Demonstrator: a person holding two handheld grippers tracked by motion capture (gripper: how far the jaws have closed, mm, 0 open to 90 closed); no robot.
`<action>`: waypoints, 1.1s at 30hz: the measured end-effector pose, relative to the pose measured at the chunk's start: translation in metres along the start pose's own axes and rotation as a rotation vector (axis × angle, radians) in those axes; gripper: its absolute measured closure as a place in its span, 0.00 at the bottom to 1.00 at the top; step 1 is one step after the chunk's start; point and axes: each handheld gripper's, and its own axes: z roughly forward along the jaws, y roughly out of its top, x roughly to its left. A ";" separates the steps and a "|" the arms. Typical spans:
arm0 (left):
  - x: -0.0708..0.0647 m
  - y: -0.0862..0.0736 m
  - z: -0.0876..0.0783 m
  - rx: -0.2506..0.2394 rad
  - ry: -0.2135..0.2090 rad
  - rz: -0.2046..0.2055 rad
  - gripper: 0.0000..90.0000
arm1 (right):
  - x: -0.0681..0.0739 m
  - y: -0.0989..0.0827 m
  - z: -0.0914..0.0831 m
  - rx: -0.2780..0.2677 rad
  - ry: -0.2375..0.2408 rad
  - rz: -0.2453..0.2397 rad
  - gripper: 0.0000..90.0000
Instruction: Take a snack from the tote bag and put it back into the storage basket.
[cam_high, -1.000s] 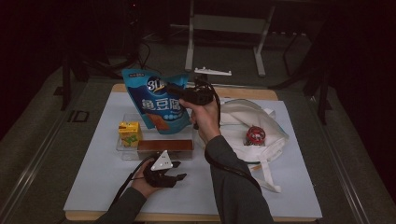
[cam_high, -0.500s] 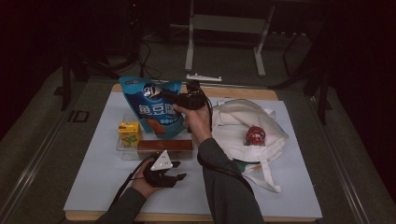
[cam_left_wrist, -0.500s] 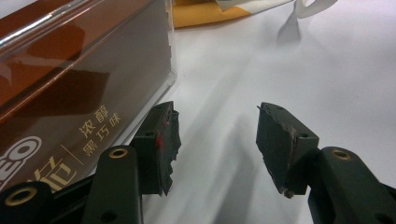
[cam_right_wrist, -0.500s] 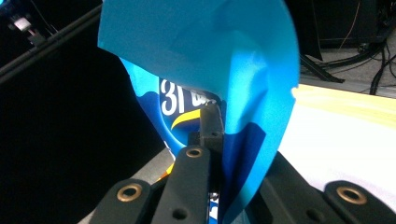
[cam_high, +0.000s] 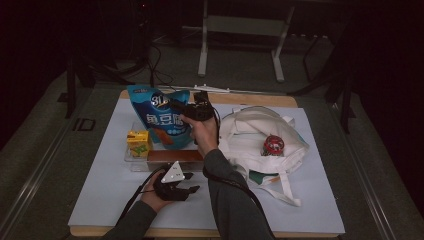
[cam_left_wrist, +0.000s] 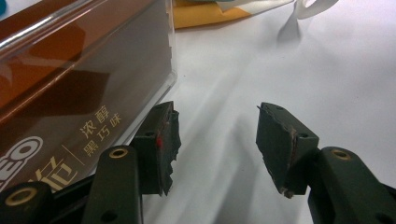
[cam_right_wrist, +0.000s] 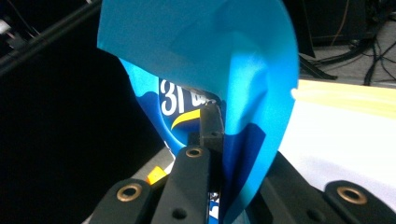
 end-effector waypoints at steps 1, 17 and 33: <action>0.000 0.000 0.000 -0.001 0.000 0.000 0.52 | -0.002 -0.002 0.000 -0.005 -0.008 0.001 1.00; 0.000 0.000 0.000 0.002 0.003 0.000 0.52 | -0.013 0.004 -0.034 0.183 -0.128 -0.214 0.79; 0.000 0.000 0.001 0.005 0.004 0.002 0.52 | -0.007 -0.012 -0.046 0.411 -0.181 -0.469 0.88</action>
